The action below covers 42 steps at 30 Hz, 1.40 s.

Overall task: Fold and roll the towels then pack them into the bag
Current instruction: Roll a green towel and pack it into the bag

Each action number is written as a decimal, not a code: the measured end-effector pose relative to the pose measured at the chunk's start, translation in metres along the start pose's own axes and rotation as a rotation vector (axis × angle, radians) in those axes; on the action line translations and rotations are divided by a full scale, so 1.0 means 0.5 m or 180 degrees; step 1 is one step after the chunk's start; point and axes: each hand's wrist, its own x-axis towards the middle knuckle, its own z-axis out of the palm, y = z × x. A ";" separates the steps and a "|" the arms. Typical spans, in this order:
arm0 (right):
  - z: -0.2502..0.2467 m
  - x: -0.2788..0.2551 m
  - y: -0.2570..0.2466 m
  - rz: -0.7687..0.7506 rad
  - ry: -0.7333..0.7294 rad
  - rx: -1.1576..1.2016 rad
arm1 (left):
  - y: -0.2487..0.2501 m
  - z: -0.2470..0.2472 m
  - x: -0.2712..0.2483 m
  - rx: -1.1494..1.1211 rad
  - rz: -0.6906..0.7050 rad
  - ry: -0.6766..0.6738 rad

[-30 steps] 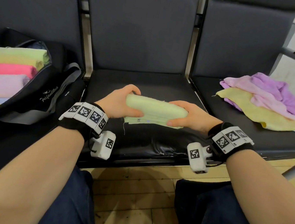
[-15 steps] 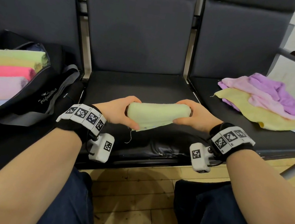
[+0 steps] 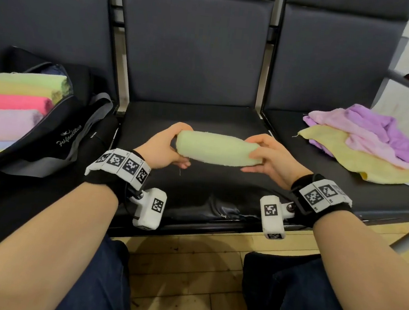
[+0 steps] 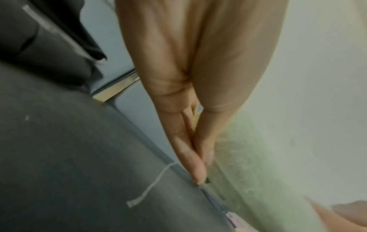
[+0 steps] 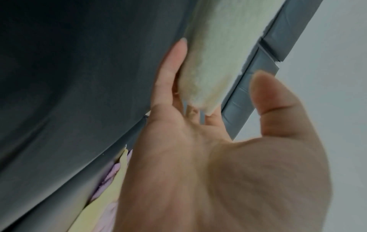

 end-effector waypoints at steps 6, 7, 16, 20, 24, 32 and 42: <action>0.000 0.010 0.013 -0.0045 0.0343 -0.0072 | 0.020 0.014 0.003 -0.0971 -0.0330 -0.0089; -0.004 0.013 0.016 -0.0039 0.0343 -0.0131 | 0.022 0.017 0.004 -0.1186 -0.0481 -0.0068; -0.004 0.025 0.023 -0.0050 0.0244 -0.0669 | 0.002 0.000 0.022 -0.1099 -0.0751 0.0334; -0.003 0.009 0.007 -0.0081 0.0088 -0.0527 | 0.015 -0.009 0.012 -0.0910 -0.0717 0.0291; -0.009 -0.004 -0.034 -0.0144 -0.0158 0.0157 | 0.041 -0.029 -0.007 -0.1337 -0.0545 0.0426; 0.029 -0.020 -0.127 -0.0388 -0.0380 0.0142 | 0.126 -0.081 -0.080 -0.1098 -0.0564 0.0196; 0.162 0.016 -0.196 -0.0342 -0.0621 -0.0095 | 0.128 -0.206 -0.161 -0.1273 -0.0811 0.0642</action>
